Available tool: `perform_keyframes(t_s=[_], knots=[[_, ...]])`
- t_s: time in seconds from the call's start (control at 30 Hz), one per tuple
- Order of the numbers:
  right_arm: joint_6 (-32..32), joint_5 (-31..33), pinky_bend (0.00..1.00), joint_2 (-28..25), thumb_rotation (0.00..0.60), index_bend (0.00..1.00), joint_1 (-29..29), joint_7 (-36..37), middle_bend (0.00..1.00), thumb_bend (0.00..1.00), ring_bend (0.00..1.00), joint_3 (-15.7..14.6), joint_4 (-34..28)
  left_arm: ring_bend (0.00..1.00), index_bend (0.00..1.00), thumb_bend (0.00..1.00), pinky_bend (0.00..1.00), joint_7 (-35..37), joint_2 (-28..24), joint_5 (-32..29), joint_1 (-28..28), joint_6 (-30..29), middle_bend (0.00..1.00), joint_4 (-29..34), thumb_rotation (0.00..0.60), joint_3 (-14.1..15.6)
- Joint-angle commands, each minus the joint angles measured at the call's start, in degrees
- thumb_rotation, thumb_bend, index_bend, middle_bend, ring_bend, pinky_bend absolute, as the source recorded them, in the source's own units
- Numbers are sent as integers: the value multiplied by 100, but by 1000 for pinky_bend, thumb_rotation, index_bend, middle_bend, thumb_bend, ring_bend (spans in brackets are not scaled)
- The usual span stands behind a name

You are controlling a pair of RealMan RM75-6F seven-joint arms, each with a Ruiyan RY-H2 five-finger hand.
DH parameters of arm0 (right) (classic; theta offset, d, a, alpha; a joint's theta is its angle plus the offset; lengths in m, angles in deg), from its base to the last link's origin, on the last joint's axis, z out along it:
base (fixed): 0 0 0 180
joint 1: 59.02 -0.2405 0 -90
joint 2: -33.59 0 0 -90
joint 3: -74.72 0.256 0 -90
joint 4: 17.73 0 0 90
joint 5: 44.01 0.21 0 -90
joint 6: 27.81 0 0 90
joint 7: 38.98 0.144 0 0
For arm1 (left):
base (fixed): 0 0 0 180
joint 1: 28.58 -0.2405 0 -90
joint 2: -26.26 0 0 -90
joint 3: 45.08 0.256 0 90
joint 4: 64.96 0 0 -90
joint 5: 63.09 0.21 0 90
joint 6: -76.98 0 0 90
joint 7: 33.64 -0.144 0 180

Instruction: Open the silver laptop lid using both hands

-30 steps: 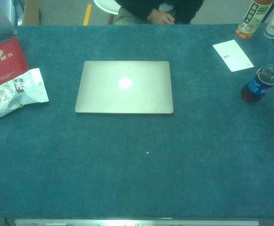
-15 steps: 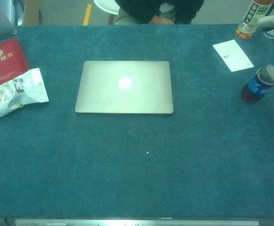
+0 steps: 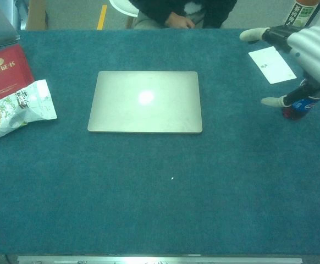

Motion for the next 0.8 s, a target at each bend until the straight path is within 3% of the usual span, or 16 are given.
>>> perform_keyframes(t_s=[0.03,0.33,0.8], knots=[[-471,362,294,282,600,156,-370,-168,213,3,176,189,181,259,344,297,233,-15,-18,20,-17,-32,314,23,600,4],[-1308,1268,292,1108,600,156,-1131,-473,207,0,170,403,754,259,343,298,233,-51,-80,75,-61,-117,314,89,600,13],[-1734,1880,284,2324,600,156,-1912,-725,207,0,168,392,1808,259,343,298,233,-64,-78,62,-121,-147,313,125,600,24]])
